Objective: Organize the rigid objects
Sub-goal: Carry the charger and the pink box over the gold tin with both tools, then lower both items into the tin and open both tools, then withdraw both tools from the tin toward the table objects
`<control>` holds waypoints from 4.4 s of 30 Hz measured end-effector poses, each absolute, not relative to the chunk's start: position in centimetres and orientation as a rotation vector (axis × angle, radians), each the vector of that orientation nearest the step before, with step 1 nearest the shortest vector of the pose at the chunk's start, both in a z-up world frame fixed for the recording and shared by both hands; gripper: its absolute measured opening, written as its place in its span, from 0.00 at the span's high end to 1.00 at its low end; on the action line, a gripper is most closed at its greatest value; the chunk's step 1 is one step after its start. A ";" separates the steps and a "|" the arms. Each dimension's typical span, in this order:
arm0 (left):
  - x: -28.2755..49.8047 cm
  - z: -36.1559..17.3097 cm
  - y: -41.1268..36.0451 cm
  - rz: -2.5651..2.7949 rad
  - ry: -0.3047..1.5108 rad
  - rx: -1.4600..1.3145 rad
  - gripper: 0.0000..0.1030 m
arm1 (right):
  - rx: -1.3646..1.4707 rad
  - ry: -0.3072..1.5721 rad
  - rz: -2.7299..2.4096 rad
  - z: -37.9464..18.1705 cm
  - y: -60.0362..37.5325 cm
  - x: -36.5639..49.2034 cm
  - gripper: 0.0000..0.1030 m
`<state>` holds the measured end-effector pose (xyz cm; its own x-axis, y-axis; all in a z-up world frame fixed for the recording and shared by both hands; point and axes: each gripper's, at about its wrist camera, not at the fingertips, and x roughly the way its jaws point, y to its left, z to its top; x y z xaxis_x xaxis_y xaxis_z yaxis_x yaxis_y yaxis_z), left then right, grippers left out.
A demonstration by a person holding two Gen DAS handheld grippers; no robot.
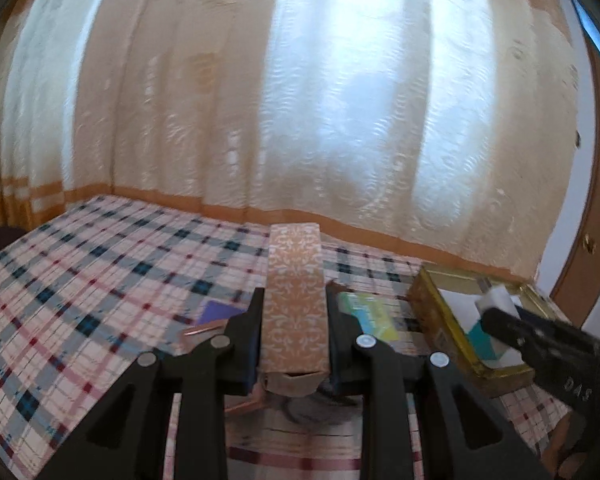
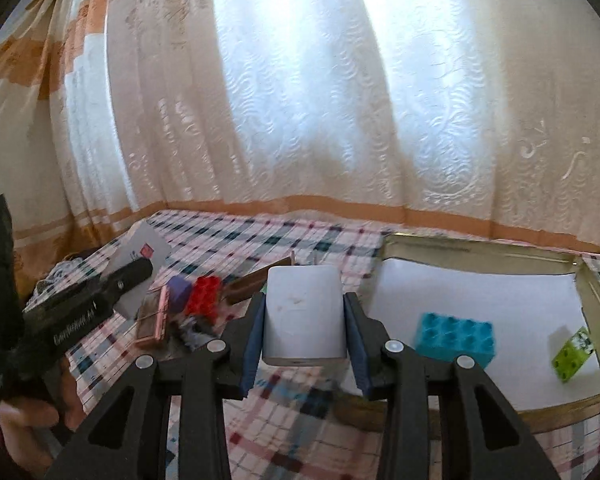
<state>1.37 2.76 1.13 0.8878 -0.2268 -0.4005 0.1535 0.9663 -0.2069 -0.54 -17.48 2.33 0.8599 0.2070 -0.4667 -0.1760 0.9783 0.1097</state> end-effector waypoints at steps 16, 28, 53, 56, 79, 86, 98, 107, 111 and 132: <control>1.0 2.2 -7.8 -0.337 0.425 -0.093 0.76 | 0.076 0.488 0.058 2.5 -23.9 0.1 0.60; 1.4 2.2 -14.3 -0.398 0.431 -0.071 0.76 | 0.124 0.514 -0.053 2.2 -30.0 0.4 0.60; 4.0 1.3 -19.4 -0.417 0.514 -0.057 0.76 | 0.104 0.551 -0.196 1.2 -33.3 1.3 0.60; 4.2 1.3 -19.6 -0.415 0.521 -0.056 0.76 | 0.102 0.554 -0.201 1.1 -33.3 1.4 0.60; 5.5 0.9 -22.8 -0.432 0.577 0.004 0.76 | 0.035 0.572 -0.301 0.8 -34.0 1.9 0.60; 6.0 0.3 -24.8 -0.432 0.606 0.042 0.76 | 0.051 0.612 -0.383 0.1 -36.4 2.3 0.60; 6.3 -0.3 -26.1 -0.396 0.639 0.077 0.37 | 0.149 0.662 -0.407 -0.6 -38.9 2.7 0.58; 5.6 0.5 -24.0 -0.283 0.562 0.016 0.00 | 0.235 0.578 -0.401 -0.1 -39.7 1.3 0.51; 5.6 0.6 -23.1 -0.302 0.550 -0.018 0.00 | 0.262 0.516 -0.393 0.3 -39.6 0.6 0.46; 3.6 1.5 -18.9 -0.208 0.417 -0.005 0.00 | 0.189 0.234 -0.403 2.7 -36.8 -3.0 0.21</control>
